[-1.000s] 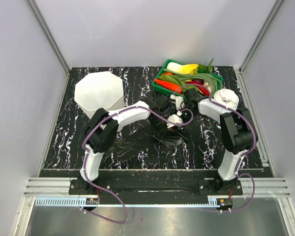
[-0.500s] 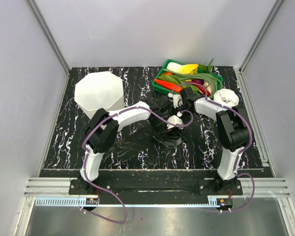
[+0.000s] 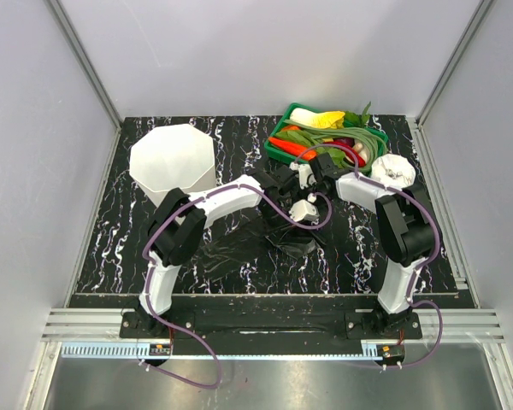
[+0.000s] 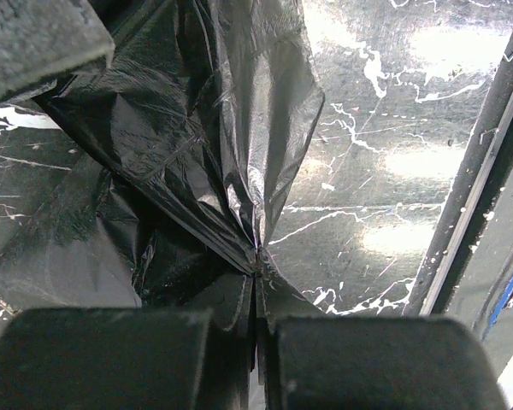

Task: Put the trash bags into the trash bin
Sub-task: Pick up the trash bag from the center of the board.

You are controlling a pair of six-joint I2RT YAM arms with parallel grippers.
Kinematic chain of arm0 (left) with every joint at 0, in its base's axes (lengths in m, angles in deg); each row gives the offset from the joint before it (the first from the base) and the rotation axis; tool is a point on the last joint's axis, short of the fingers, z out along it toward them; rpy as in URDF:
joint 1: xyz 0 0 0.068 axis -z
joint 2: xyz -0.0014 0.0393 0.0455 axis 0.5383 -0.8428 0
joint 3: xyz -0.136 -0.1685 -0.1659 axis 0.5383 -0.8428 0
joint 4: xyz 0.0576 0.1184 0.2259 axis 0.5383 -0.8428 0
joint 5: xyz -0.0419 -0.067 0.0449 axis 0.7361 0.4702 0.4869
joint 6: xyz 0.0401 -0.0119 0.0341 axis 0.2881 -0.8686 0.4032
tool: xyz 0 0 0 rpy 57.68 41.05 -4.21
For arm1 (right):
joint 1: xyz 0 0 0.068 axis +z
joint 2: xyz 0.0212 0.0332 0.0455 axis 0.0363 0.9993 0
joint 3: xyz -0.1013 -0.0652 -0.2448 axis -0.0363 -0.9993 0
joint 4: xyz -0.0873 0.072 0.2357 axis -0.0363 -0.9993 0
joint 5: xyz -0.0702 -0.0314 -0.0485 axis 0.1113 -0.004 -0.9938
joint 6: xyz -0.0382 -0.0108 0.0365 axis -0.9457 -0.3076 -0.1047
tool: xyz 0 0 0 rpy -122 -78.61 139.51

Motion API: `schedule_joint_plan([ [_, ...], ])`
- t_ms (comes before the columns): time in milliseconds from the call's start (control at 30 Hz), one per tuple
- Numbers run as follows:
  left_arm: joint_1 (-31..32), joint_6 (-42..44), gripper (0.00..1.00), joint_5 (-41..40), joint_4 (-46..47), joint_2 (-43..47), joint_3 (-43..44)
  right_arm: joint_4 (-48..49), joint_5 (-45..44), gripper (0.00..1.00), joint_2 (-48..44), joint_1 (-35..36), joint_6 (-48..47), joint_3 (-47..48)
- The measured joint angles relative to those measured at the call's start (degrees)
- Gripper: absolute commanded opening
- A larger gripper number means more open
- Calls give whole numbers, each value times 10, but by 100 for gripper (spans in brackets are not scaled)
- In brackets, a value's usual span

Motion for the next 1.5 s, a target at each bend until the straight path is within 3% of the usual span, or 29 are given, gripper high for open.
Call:
schedule_joint_plan([
  [333, 2, 2, 0, 0, 0, 0, 0, 19, -10, 60, -12, 4, 0, -18],
  [667, 5, 26, 14, 7, 2, 0, 0, 20, -32, 59, -37, 5, -33, -47],
  [967, 3, 40, 15, 2, 43, 20, -35, 12, -30, 61, -39, 8, -77, -48],
  [1500, 3, -18, 14, -51, 172, 118, -108, -75, 11, 62, -44, 9, -91, -38],
])
